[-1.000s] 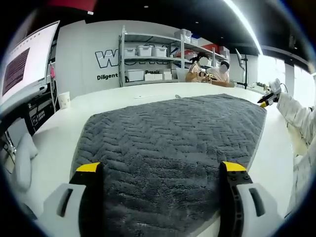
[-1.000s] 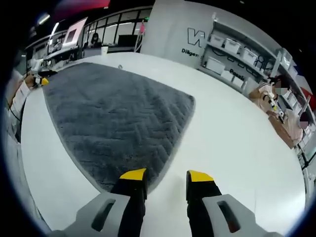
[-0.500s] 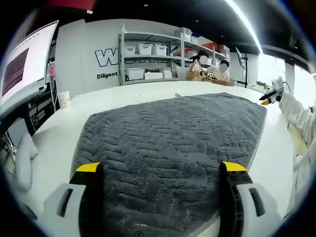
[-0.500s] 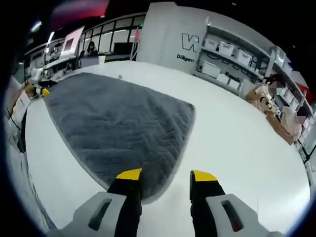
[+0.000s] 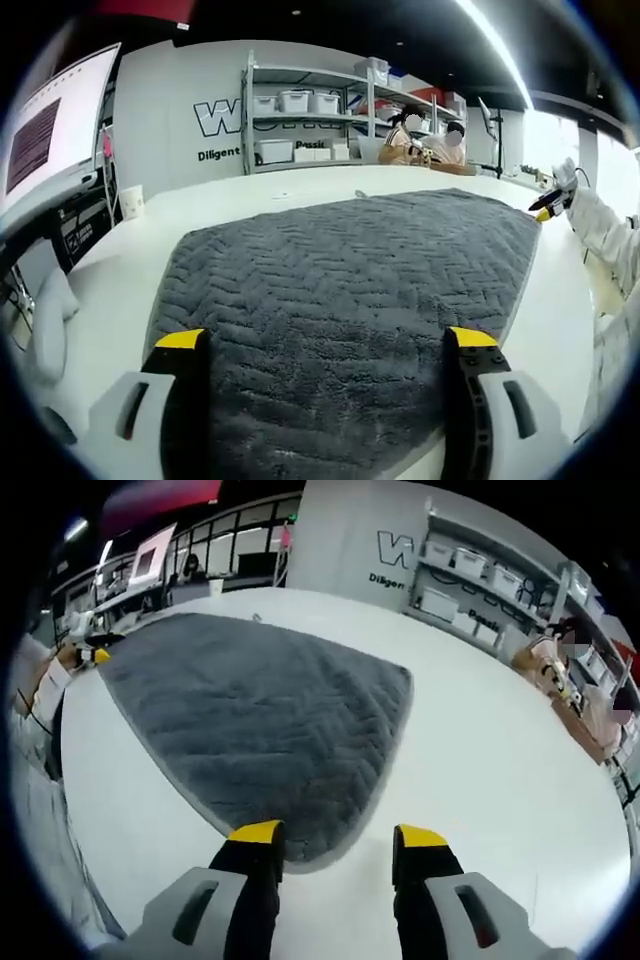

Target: Open the folded towel by lifting each exposed corner and separating the folded layers until the towel lies flat within the target outline without major curled edges

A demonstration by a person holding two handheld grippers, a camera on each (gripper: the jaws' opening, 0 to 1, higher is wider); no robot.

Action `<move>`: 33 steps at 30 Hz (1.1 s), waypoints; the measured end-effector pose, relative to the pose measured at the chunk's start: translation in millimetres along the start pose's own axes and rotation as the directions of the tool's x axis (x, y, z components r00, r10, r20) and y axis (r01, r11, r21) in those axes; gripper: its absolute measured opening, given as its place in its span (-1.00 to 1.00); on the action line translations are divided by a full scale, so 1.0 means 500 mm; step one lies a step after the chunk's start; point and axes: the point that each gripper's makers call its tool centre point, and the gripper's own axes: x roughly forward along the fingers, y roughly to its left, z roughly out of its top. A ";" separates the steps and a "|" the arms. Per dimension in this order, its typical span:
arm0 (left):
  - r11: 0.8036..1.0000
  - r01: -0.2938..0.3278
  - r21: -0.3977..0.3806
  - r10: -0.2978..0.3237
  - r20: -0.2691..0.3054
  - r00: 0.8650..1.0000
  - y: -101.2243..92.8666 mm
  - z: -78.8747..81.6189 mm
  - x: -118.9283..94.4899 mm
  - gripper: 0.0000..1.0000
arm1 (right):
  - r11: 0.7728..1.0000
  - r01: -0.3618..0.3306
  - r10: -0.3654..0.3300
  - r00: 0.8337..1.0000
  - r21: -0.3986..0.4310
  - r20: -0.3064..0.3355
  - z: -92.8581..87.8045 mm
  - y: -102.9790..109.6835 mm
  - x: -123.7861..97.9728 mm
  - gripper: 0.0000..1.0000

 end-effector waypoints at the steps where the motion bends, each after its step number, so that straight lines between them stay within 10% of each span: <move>1: 1.000 -0.001 0.000 0.001 -0.001 1.000 -0.001 0.000 -0.001 0.92 | 1.000 -0.002 0.002 1.000 0.002 -0.001 -0.001 0.000 -0.001 -0.22; 18: 0.999 0.030 0.031 -0.028 -0.047 0.998 -0.001 0.009 -0.003 0.94 | 0.999 0.011 -0.011 1.000 -0.030 0.010 0.059 -0.024 -0.012 -0.24; 33: 0.999 0.007 0.044 -0.009 0.024 1.000 0.046 0.176 0.073 0.97 | 0.996 0.084 -0.087 0.980 0.026 0.176 0.239 -0.100 0.075 -0.40</move>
